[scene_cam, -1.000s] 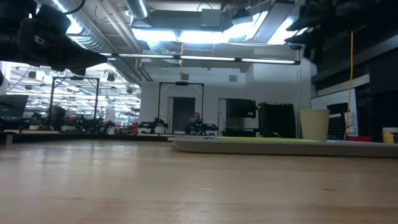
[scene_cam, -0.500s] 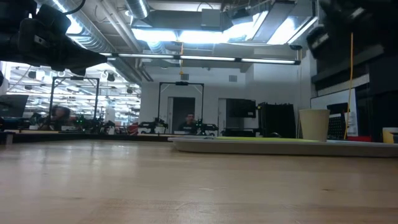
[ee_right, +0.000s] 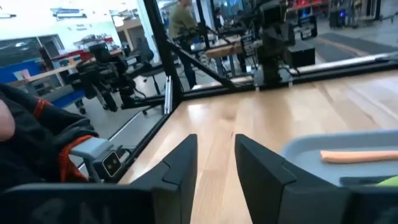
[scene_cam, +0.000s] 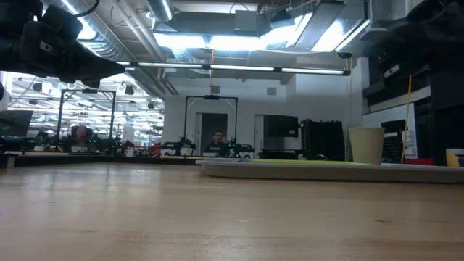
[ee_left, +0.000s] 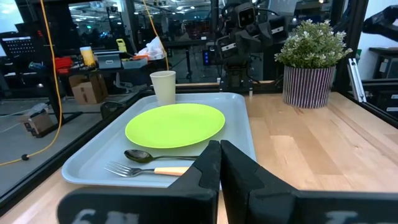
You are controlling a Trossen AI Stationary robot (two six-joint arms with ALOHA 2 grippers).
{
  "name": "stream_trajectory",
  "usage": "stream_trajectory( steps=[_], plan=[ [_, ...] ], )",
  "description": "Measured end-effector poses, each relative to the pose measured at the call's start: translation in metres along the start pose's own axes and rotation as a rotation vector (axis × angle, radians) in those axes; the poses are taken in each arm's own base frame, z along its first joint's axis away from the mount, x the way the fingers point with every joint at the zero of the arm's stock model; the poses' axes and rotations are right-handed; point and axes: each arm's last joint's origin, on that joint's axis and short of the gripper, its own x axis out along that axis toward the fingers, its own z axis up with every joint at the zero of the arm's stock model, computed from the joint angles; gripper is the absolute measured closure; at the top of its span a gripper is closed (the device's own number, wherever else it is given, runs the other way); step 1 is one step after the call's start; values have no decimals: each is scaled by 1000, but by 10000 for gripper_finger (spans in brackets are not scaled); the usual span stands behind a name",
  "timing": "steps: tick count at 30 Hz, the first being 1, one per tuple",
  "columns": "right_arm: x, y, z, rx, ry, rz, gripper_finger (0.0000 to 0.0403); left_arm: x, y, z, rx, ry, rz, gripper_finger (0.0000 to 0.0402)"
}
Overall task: Pick and place plate/cup/fork/spoon on tray
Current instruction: Put the white cup on the light blue tray to the right of the green plate, then return to Home Position
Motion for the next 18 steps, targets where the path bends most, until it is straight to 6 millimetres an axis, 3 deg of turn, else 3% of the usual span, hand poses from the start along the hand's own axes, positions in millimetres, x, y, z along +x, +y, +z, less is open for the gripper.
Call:
stream_trajectory(
  steps=[6,11,18],
  plan=[
    [-7,-2,-12,-59,-47,12,291,0,0,0,0,0,0,401],
    [-13,0,-6,-109,-116,25,291,0,0,0,0,0,0,401],
    [-18,-3,-15,-127,-45,-23,291,0,0,0,0,0,0,401]
  ],
)
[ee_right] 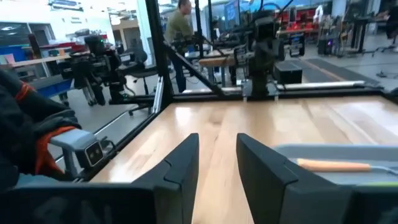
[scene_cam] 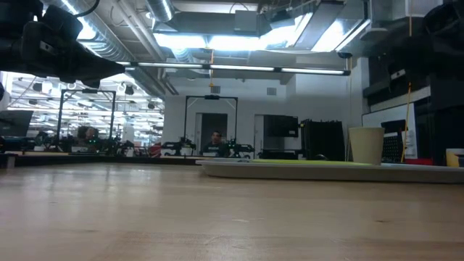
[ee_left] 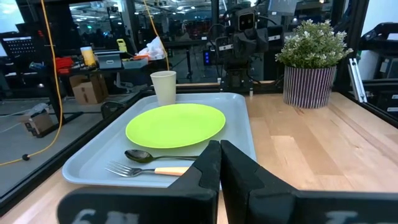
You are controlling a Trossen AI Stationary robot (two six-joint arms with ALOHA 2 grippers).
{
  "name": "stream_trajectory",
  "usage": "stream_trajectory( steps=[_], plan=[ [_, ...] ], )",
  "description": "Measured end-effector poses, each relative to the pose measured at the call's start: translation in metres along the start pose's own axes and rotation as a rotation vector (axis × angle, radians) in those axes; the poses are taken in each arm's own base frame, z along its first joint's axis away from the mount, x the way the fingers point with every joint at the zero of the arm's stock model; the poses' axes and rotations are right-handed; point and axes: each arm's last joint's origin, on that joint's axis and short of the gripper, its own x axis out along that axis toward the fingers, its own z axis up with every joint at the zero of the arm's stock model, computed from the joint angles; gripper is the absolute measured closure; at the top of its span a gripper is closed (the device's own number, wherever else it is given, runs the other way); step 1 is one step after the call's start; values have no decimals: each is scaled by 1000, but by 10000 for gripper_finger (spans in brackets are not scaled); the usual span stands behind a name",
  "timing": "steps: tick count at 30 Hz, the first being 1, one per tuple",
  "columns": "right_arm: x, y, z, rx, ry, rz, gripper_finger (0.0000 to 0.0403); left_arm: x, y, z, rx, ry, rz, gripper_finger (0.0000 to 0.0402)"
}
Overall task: Pick and place plate/cup/fork/spoon on tray
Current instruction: Return to Home Position
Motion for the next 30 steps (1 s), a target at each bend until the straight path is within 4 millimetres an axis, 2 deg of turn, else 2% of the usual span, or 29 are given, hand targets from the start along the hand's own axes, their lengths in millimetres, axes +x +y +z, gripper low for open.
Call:
stream_trajectory(
  steps=[5,11,20,30],
  plan=[
    [-1,0,1,-44,-11,2,291,0,0,0,0,0,0,401],
    [-1,-5,0,-163,-4,-86,291,0,0,0,0,0,0,401],
    [-2,-20,1,-28,-8,-249,291,0,0,0,0,0,0,401],
    [3,-24,-8,-24,106,-271,291,0,0,0,0,0,0,401]
  ],
)
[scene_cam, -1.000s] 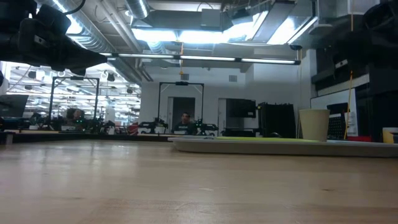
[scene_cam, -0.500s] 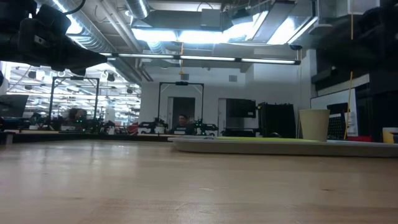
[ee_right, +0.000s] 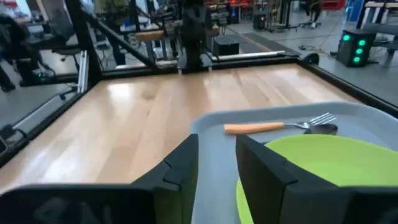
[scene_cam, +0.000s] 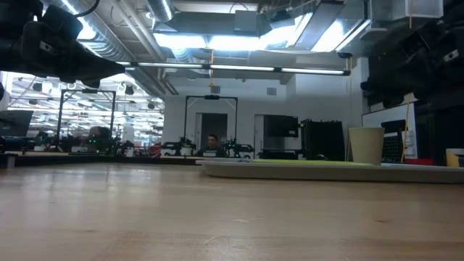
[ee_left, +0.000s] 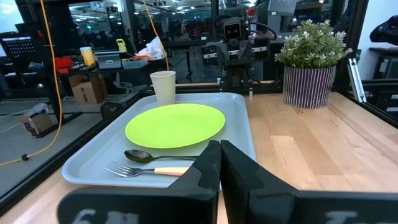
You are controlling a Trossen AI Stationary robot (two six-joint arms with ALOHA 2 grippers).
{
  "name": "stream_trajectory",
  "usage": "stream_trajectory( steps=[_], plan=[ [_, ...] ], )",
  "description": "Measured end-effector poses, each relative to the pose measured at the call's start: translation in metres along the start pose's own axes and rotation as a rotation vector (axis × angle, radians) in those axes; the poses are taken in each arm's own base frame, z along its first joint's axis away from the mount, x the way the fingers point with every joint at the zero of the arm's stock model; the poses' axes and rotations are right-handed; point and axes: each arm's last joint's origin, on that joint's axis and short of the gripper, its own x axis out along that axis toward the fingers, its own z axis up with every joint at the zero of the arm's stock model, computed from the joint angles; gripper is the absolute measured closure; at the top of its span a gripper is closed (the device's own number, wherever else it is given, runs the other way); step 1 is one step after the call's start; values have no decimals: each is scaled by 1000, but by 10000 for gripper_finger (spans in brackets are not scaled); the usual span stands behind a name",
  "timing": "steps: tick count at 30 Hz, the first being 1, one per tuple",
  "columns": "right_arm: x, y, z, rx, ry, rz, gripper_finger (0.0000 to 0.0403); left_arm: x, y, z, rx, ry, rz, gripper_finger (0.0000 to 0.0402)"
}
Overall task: Pick and place plate/cup/fork/spoon on tray
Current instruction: Return to Home Position
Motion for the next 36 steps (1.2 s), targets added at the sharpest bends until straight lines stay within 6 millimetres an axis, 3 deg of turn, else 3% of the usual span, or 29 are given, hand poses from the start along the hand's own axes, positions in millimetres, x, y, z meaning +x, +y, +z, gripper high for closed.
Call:
stream_trajectory(
  steps=[9,36],
  plan=[
    [-9,0,11,81,-143,6,291,0,0,0,0,0,0,401],
    [-9,3,10,61,-130,37,291,0,0,0,0,0,0,401]
  ],
)
